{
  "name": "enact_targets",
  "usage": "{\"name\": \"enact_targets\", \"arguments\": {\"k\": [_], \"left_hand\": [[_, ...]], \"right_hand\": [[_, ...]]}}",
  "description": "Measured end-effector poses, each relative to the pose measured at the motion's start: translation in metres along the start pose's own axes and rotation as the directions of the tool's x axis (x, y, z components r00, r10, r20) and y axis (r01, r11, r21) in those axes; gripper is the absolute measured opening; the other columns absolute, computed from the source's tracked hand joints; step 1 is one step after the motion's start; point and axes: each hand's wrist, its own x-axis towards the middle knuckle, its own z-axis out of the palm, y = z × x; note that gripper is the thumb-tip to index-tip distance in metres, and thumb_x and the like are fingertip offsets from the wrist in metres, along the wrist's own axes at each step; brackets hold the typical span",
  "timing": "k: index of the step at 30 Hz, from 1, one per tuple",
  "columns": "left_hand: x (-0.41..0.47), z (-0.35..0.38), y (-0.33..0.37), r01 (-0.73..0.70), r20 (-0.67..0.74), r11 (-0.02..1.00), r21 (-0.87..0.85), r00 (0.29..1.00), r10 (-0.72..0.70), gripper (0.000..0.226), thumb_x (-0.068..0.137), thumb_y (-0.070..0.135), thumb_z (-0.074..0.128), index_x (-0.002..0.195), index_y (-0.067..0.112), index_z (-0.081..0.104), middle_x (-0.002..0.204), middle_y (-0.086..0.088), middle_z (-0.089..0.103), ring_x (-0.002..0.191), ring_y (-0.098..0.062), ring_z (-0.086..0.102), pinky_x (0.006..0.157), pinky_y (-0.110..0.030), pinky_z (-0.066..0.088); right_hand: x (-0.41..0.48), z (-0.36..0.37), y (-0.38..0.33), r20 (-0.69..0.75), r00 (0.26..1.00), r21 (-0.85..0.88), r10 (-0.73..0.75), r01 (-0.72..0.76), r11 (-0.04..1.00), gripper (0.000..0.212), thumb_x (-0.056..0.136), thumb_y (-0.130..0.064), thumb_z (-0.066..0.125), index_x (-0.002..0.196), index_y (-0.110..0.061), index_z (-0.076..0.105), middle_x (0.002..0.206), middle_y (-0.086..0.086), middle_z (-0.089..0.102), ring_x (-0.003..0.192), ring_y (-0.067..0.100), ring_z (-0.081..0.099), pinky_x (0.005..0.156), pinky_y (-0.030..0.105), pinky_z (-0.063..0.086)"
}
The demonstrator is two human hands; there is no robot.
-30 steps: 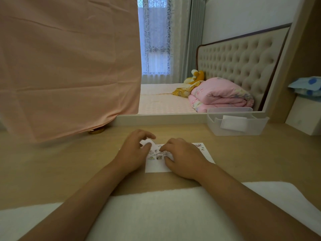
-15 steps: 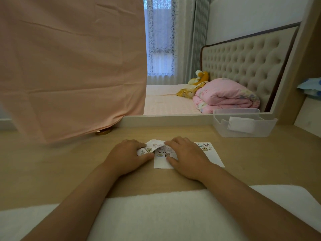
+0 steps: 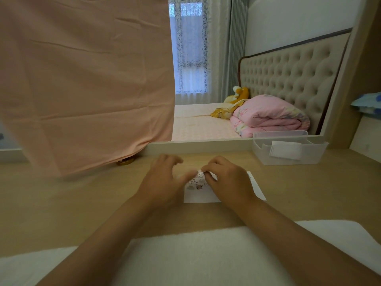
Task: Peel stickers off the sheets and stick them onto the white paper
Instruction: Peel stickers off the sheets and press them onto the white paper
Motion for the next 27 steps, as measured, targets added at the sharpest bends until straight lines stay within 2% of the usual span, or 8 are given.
{"name": "enact_targets", "arguments": {"k": [2, 3, 5, 7, 12, 17, 21, 27], "left_hand": [[-0.004, -0.008, 0.01, 0.139, -0.112, 0.987, -0.075, 0.983, -0.147, 0.038, 0.09, 0.058, 0.056, 0.092, 0.02, 0.061, 0.092, 0.006, 0.061, 0.084, -0.013, 0.056, 0.076, -0.037, 0.049], [-0.007, -0.011, 0.014, 0.238, -0.069, 0.963, -0.125, 0.966, -0.247, 0.041, 0.094, 0.052, 0.053, 0.084, 0.014, 0.062, 0.081, 0.001, 0.064, 0.073, -0.017, 0.057, 0.071, -0.038, 0.049], [-0.016, -0.014, 0.025, 0.472, 0.202, 0.849, -0.24, 0.879, -0.432, 0.049, 0.099, 0.048, 0.048, 0.082, 0.007, 0.068, 0.074, -0.004, 0.072, 0.059, -0.018, 0.058, 0.06, -0.03, 0.046], [-0.025, -0.009, 0.031, 0.634, 0.436, 0.676, -0.377, 0.765, -0.475, 0.046, 0.099, 0.047, 0.05, 0.093, 0.007, 0.071, 0.08, -0.002, 0.077, 0.057, -0.016, 0.061, 0.053, -0.025, 0.04], [-0.023, 0.004, 0.023, 0.582, 0.452, 0.322, -0.746, 0.799, -0.396, 0.018, 0.1, 0.022, 0.055, 0.108, 0.01, 0.066, 0.098, -0.003, 0.078, 0.07, -0.015, 0.065, 0.065, -0.028, 0.042], [-0.023, 0.006, 0.011, 0.506, 0.351, 0.399, -0.764, 0.846, -0.402, 0.017, 0.099, 0.019, 0.06, 0.099, 0.003, 0.068, 0.074, -0.001, 0.073, 0.057, -0.011, 0.061, 0.056, -0.026, 0.046], [-0.027, 0.004, 0.011, 0.453, 0.237, 0.461, -0.763, 0.859, -0.453, 0.023, 0.1, 0.022, 0.06, 0.097, 0.002, 0.072, 0.069, 0.003, 0.073, 0.052, -0.006, 0.061, 0.054, -0.025, 0.048], [-0.03, 0.004, 0.008, 0.373, 0.105, 0.566, -0.735, 0.888, -0.448, 0.024, 0.099, 0.021, 0.06, 0.084, 0.005, 0.071, 0.074, -0.001, 0.07, 0.053, -0.008, 0.058, 0.051, -0.024, 0.044]], "right_hand": [[0.0, -0.002, 0.002, -0.035, 0.999, -0.012, 0.035, -0.036, 0.999, 0.014, 0.081, -0.007, 0.079, 0.091, -0.017, 0.078, 0.09, -0.007, 0.069, 0.067, 0.013, 0.066, 0.058, 0.022, 0.051], [0.0, -0.003, 0.003, -0.051, 0.997, -0.017, 0.05, -0.051, 0.999, 0.014, 0.08, -0.007, 0.079, 0.09, -0.017, 0.078, 0.09, -0.007, 0.069, 0.067, 0.012, 0.065, 0.058, 0.019, 0.049], [0.0, -0.004, 0.003, -0.078, 0.995, -0.035, 0.066, -0.069, 0.997, 0.015, 0.081, -0.007, 0.078, 0.09, -0.018, 0.078, 0.089, -0.008, 0.068, 0.067, 0.012, 0.064, 0.059, 0.016, 0.043], [0.0, -0.004, 0.002, -0.098, 0.994, -0.056, 0.057, -0.062, 0.996, 0.015, 0.081, -0.008, 0.077, 0.092, -0.019, 0.078, 0.089, -0.008, 0.068, 0.067, 0.011, 0.064, 0.059, 0.015, 0.04], [-0.001, -0.003, 0.002, -0.101, 0.995, -0.056, -0.019, 0.013, 0.998, 0.016, 0.082, -0.004, 0.077, 0.093, -0.015, 0.079, 0.089, -0.005, 0.069, 0.067, 0.011, 0.061, 0.061, 0.017, 0.044], [-0.005, -0.001, -0.001, 0.013, 1.0, -0.026, -0.001, 0.001, 1.0, 0.028, 0.086, -0.014, 0.064, 0.11, -0.017, 0.076, 0.107, -0.008, 0.069, 0.078, 0.011, 0.065, 0.062, 0.029, 0.056], [-0.007, -0.003, -0.018, 0.073, 0.997, 0.054, 0.012, -0.016, 0.998, 0.042, 0.087, -0.029, 0.048, 0.12, -0.021, 0.072, 0.114, -0.013, 0.063, 0.074, 0.0, 0.055, 0.061, 0.019, 0.048], [-0.006, -0.005, -0.04, 0.002, 1.0, 0.097, 0.028, -0.028, 0.995, 0.032, 0.092, -0.026, 0.059, 0.121, -0.022, 0.07, 0.12, -0.01, 0.061, 0.07, -0.013, 0.052, 0.063, 0.003, 0.035]]}}
